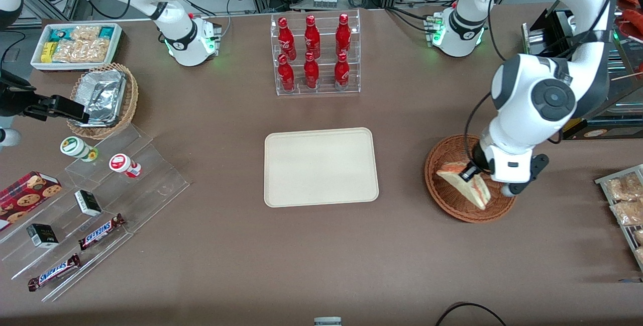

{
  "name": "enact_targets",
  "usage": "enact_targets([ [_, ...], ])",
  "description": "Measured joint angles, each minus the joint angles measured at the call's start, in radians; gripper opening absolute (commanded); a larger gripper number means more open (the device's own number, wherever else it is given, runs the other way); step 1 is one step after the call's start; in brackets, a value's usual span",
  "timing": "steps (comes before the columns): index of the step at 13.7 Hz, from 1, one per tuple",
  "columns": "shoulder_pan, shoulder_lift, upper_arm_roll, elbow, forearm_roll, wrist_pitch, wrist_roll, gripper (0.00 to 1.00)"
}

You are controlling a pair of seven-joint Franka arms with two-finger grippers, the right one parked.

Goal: Place sandwich from basket to tray
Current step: 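Lift the sandwich and carry it with the left gripper to the tray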

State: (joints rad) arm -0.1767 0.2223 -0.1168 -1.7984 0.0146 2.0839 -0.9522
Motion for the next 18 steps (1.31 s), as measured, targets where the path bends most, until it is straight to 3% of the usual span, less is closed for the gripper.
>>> enact_targets([
  [6, -0.189, 0.065, -0.005, 0.092, 0.000, -0.024, -0.001, 0.00],
  [14, -0.423, 0.276, -0.007, 0.234, 0.002, 0.024, 0.068, 0.00],
  [18, -0.521, 0.351, -0.007, 0.235, 0.066, 0.104, 0.074, 0.00],
])
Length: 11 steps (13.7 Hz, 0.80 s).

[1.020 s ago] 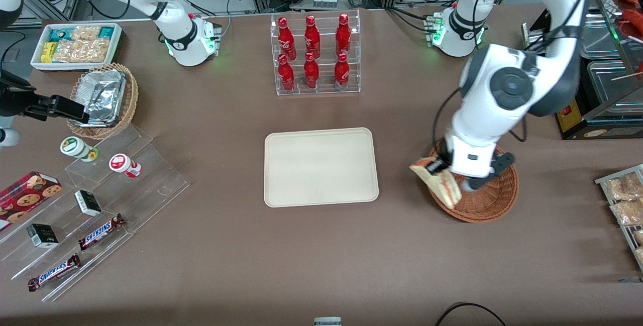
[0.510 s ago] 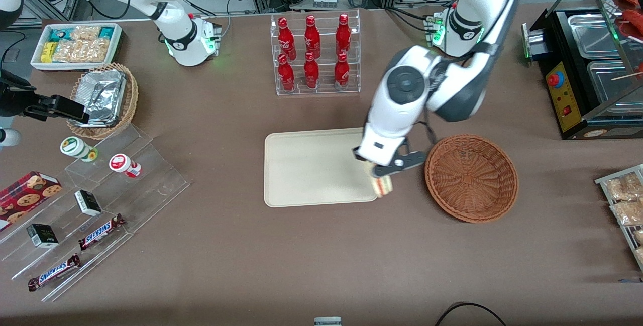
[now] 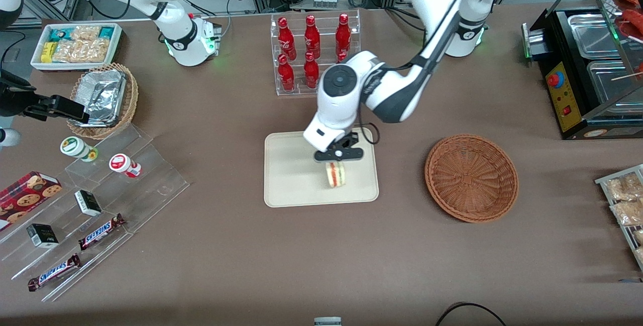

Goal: Place sandwich from basket to tray
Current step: 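Lift the sandwich and carry it with the left gripper to the tray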

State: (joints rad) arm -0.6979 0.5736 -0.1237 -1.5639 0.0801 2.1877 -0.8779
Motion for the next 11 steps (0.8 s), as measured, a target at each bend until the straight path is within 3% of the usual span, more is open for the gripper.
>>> enact_targets([
  [11, -0.037, 0.105, 0.000, 0.000, 0.012, 0.095, 0.009, 0.00],
])
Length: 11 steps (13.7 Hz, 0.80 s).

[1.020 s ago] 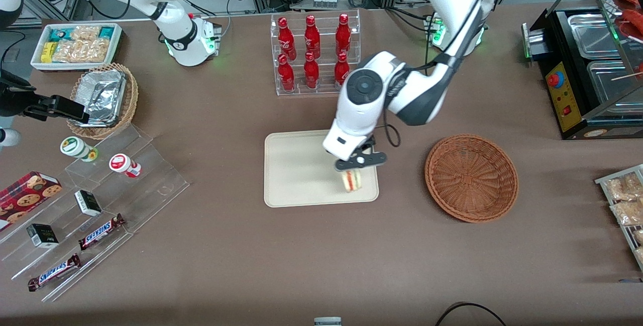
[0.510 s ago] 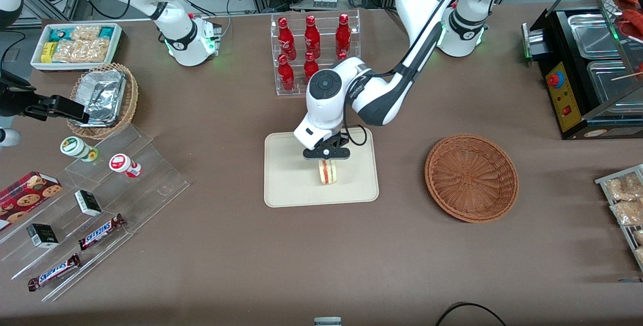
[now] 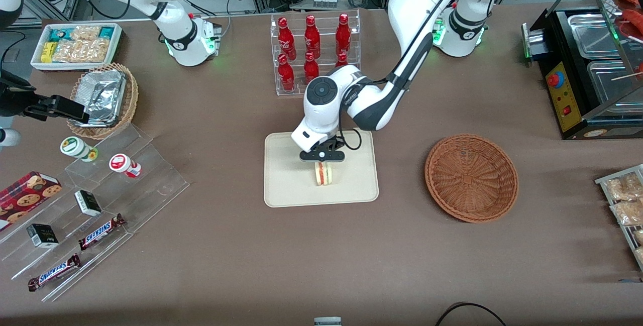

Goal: Place sandwich from basket to tray
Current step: 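Lift the sandwich and carry it with the left gripper to the tray, then lower the sandwich onto the cream tray and open the left gripper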

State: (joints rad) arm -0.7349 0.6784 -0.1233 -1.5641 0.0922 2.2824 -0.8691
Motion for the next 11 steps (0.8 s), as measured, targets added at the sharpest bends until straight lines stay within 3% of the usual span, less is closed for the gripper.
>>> enact_targets([
  [3, -0.009, 0.012, 0.000, 0.000, 0.000, 0.000, 0.000, 0.00],
  [4, -0.010, 0.017, 0.000, 0.000, 0.000, 0.001, 0.000, 0.25],
  [5, -0.010, 0.021, 0.000, 0.000, 0.001, 0.002, 0.001, 0.78],
  [6, -0.010, 0.021, 0.000, 0.001, 0.001, 0.002, 0.001, 1.00],
  [11, -0.009, 0.013, 0.005, 0.019, 0.000, -0.001, 0.001, 1.00],
])
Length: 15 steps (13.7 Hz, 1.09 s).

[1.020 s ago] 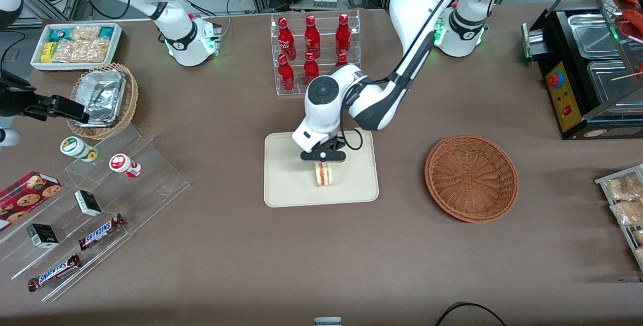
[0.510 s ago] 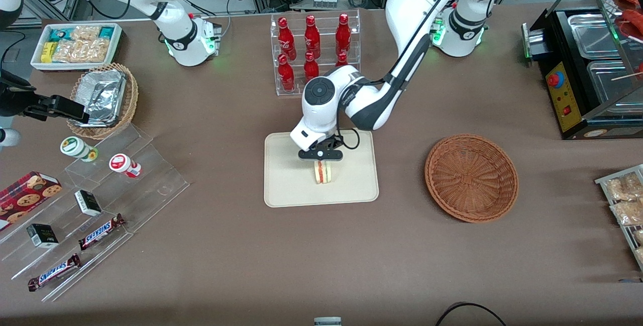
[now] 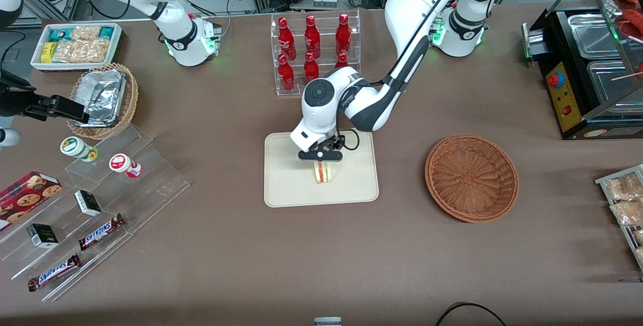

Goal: Place sandwich from basket to tray

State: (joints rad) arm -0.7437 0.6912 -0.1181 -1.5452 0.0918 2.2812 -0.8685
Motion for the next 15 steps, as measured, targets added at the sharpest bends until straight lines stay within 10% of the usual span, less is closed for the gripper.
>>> enact_targets([
  [9, 0.004, -0.314, 0.150, 0.035, -0.038, -0.316, -0.030, 1.00],
  [15, 0.009, -0.540, 0.371, 0.027, -0.041, -0.596, 0.250, 1.00],
])
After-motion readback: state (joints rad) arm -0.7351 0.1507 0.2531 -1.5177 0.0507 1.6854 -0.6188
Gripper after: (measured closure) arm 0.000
